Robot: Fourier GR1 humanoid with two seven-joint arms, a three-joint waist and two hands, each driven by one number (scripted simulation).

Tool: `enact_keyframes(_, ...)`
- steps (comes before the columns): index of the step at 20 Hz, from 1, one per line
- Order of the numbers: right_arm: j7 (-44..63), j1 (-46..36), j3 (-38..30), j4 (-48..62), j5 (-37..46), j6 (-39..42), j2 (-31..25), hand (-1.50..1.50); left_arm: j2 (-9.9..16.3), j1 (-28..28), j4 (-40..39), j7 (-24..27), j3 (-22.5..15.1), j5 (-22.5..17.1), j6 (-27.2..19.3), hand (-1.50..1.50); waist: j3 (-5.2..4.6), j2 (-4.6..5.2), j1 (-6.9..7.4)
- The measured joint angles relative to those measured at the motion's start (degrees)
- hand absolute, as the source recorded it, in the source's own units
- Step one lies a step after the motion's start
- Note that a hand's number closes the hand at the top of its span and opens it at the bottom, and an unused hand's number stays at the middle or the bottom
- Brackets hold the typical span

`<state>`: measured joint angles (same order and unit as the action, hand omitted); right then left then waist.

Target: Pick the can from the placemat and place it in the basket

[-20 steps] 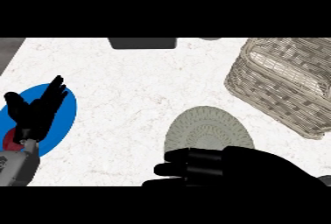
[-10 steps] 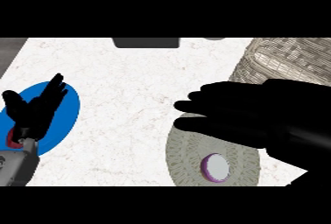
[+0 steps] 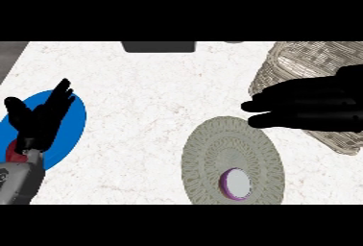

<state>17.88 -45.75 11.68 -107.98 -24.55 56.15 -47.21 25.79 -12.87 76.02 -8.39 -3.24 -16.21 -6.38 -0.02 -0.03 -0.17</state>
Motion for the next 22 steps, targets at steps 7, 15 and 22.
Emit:
enact_keyframes(7, -8.1, 9.0, -7.4, 1.3, 4.5, 3.1, 3.6, -1.50, -0.7, 0.5, 1.0, -1.2, 1.2, 0.7, 0.8, 0.00, 0.06, 0.06, 0.14)
enact_keyframes(15, -18.8, 21.3, -6.6, -2.3, 25.2, 1.5, 14.7, -1.50, -1.8, -0.2, 1.0, -1.9, 2.1, 2.1, 1.7, 0.00, 0.13, 0.18, 0.44)
enact_keyframes(22, -29.2, 25.8, -0.1, 3.4, 39.4, -6.7, 21.6, -1.50, -3.0, 1.1, 3.2, -2.5, 2.1, 3.4, 1.8, 0.00, 0.10, 0.20, 0.79)
